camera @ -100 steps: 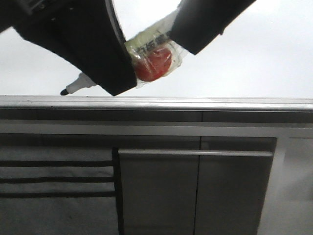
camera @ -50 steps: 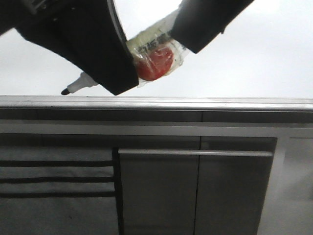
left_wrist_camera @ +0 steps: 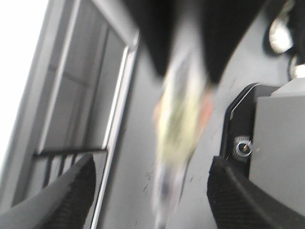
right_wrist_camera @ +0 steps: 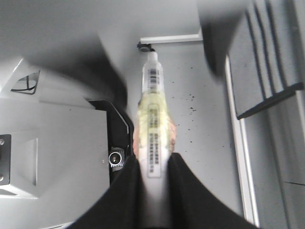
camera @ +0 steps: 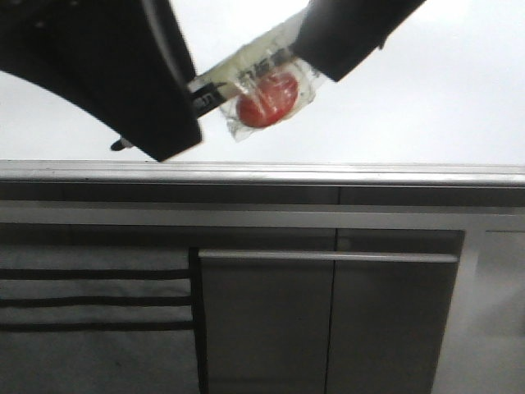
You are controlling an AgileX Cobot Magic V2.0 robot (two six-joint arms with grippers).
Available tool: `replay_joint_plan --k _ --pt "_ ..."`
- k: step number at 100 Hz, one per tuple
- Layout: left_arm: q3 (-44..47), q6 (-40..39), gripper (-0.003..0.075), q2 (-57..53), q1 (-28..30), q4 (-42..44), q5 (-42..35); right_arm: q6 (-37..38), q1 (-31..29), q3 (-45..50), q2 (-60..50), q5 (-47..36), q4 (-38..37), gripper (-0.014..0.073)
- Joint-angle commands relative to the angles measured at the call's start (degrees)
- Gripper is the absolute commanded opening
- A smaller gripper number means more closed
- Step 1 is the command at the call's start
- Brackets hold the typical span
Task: Write number 0 on whiteboard
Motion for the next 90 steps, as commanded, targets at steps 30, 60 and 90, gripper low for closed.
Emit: replay_joint_plan --k 30,60,90 --pt "-1.5 -7.1 0.0463 -11.5 14.2 -0.5 1.0 4.7 -15.9 -0.5 -9.4 1.5 2.2 -0.0036" --pt "10.5 -22.5 0.0459 -24.0 21.8 -0.6 -14.5 24.0 -27.8 15.8 -18.4 -17.8 2.2 -0.0036" --pt "20.7 -26.0 0.0459 -29.2 23.6 -2.6 -27.4 26.3 -28.6 22.2 -18.6 -27.8 8.7 -0.0036"
